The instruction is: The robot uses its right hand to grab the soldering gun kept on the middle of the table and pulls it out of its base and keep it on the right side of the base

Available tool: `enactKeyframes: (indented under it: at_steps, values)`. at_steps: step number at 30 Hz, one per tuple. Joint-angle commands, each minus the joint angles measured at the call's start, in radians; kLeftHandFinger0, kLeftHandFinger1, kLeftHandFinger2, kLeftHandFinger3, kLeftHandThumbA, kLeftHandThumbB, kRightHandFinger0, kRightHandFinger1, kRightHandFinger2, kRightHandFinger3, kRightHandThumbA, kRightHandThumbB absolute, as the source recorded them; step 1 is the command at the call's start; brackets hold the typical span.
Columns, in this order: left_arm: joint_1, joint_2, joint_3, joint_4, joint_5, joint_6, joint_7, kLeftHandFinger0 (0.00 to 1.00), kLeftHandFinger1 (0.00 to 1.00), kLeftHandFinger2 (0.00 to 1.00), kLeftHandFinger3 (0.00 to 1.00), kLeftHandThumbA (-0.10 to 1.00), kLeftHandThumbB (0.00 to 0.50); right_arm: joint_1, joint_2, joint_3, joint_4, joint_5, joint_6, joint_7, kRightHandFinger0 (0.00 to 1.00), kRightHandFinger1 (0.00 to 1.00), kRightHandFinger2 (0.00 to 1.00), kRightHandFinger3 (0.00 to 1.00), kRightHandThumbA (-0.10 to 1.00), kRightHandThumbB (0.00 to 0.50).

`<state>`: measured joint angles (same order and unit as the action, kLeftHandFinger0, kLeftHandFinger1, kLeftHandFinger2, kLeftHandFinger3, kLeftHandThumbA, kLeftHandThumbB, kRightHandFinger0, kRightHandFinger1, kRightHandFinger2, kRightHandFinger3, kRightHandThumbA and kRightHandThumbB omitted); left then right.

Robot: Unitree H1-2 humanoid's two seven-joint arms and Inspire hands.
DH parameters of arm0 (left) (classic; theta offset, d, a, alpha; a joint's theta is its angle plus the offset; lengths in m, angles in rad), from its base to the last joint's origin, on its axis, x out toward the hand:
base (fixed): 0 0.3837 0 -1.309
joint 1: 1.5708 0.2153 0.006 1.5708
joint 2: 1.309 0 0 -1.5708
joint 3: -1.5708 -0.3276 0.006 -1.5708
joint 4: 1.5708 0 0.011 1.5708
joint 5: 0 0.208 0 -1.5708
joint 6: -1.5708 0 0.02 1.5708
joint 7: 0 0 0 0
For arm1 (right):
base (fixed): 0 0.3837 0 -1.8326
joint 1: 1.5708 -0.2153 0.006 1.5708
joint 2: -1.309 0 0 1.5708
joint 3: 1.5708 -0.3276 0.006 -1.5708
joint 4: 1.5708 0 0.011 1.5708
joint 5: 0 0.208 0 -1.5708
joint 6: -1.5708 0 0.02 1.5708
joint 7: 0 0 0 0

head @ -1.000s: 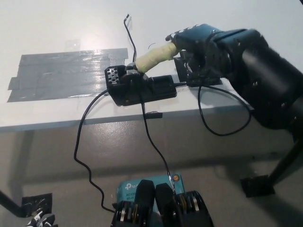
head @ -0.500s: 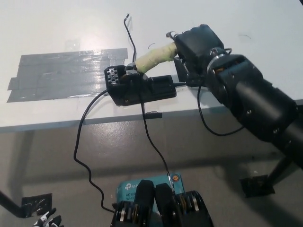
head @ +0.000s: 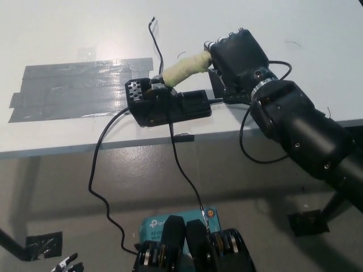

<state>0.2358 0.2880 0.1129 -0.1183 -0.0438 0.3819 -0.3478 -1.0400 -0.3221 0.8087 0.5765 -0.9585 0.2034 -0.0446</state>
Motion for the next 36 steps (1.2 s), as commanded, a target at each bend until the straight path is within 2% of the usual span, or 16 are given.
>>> enactKeyframes:
  at_steps: [1, 4, 9, 13, 17, 18, 21, 22, 23, 24, 29, 31, 32, 34, 35, 36]
  values:
    - [0.024, 0.073, -0.025, -0.032, 0.039, -0.025, -0.002, 0.91, 1.0, 1.0, 1.0, 0.62, 0.134, -0.123, -0.129, 0.0, 0.054, -0.136, -0.139, -0.232, 0.0, 0.0, 0.33, 0.49, -0.01, 0.32]
    - [0.024, 0.078, -0.026, -0.033, 0.033, -0.021, 0.002, 0.91, 1.0, 1.0, 1.0, 0.63, 0.124, -0.144, -0.165, -0.018, 0.068, -0.131, -0.159, -0.234, 0.0, 0.0, 0.32, 0.45, -0.1, 0.292]
    - [0.024, 0.083, -0.03, -0.03, 0.024, -0.022, 0.008, 0.91, 1.0, 1.0, 1.0, 0.63, 0.109, -0.145, -0.198, -0.053, 0.086, -0.126, -0.195, -0.272, 0.0, 0.0, 0.26, 0.4, -0.07, 0.327]
    - [0.033, 0.089, -0.027, -0.029, 0.016, -0.032, 0.008, 0.9, 0.97, 1.0, 1.0, 0.62, 0.119, -0.134, -0.211, -0.083, 0.097, -0.127, -0.214, -0.299, 0.0, 0.0, 0.27, 0.29, -0.04, 0.281]
    - [0.035, 0.088, -0.027, -0.034, 0.017, -0.021, 0.012, 0.91, 0.97, 1.0, 1.0, 0.63, 0.115, -0.117, -0.22, -0.115, 0.079, -0.135, -0.194, -0.287, 0.0, 0.0, 0.31, 0.31, -0.04, 0.287]
    - [0.036, 0.088, -0.028, -0.038, 0.019, -0.016, 0.013, 0.92, 0.97, 1.0, 1.0, 0.63, 0.111, -0.111, -0.216, -0.133, 0.085, -0.116, -0.2, -0.299, 0.0, 0.0, 0.31, 0.24, -0.09, 0.287]
    - [0.04, 0.088, -0.026, -0.039, 0.014, -0.019, 0.012, 0.9, 0.97, 1.0, 1.0, 0.63, 0.1, -0.1, -0.211, -0.157, 0.076, -0.121, -0.179, -0.277, 0.0, 0.0, 0.33, 0.28, -0.07, 0.265]
    - [0.041, 0.086, -0.025, -0.04, 0.012, -0.015, 0.013, 0.89, 0.96, 1.0, 1.0, 0.63, 0.109, -0.088, -0.206, -0.183, 0.076, -0.099, -0.185, -0.299, 0.0, 0.0, 0.32, 0.24, -0.1, 0.273]
    - [0.042, 0.086, -0.025, -0.043, 0.015, -0.01, 0.015, 0.9, 0.96, 1.0, 1.0, 0.63, 0.115, -0.076, -0.2, -0.208, 0.071, -0.078, -0.175, -0.289, 0.0, 0.0, 0.31, 0.3, -0.06, 0.285]
    - [0.041, 0.085, -0.026, -0.039, 0.015, -0.014, 0.015, 0.89, 0.96, 1.0, 1.0, 0.63, 0.121, -0.066, -0.194, -0.228, 0.061, -0.071, -0.155, -0.274, 0.0, 0.0, 0.29, 0.38, 0.02, 0.293]
    - [0.046, 0.091, -0.029, -0.035, 0.022, -0.03, 0.015, 0.87, 0.95, 1.0, 1.0, 0.66, 0.138, -0.026, -0.147, -0.304, 0.028, -0.069, -0.075, -0.219, 0.0, 0.0, 0.14, 0.44, 0.04, 0.305]
    - [0.045, 0.092, -0.029, -0.035, 0.021, -0.03, 0.013, 0.87, 0.95, 1.0, 1.0, 0.66, 0.135, -0.014, -0.134, -0.324, 0.02, -0.067, -0.056, -0.193, 0.0, 0.0, 0.09, 0.44, 0.03, 0.269]
    - [0.044, 0.092, -0.032, -0.035, 0.022, -0.025, 0.011, 0.87, 0.95, 1.0, 1.0, 0.66, 0.142, 0.009, -0.125, -0.332, 0.01, -0.065, -0.018, -0.143, 0.0, 0.0, 0.06, 0.37, 0.04, 0.186]
    - [0.043, 0.091, -0.03, -0.033, 0.014, -0.023, 0.009, 0.88, 0.95, 1.0, 1.0, 0.65, 0.132, 0.029, -0.114, -0.341, -0.005, -0.083, 0.015, -0.115, 0.0, 0.0, 0.06, 0.36, 0.05, 0.167]
    - [0.042, 0.09, -0.029, -0.029, 0.011, -0.029, 0.008, 0.89, 0.94, 1.0, 1.0, 0.64, 0.143, 0.058, -0.098, -0.348, -0.013, -0.079, 0.058, -0.074, 0.0, 0.01, 0.13, 0.4, -0.02, 0.207]
    - [0.04, 0.088, -0.034, -0.028, 0.012, -0.027, 0.007, 0.89, 0.94, 1.0, 1.0, 0.64, 0.143, 0.086, -0.094, -0.358, -0.028, -0.065, 0.075, -0.041, 0.0, 0.03, 0.18, 0.39, 0.02, 0.149]
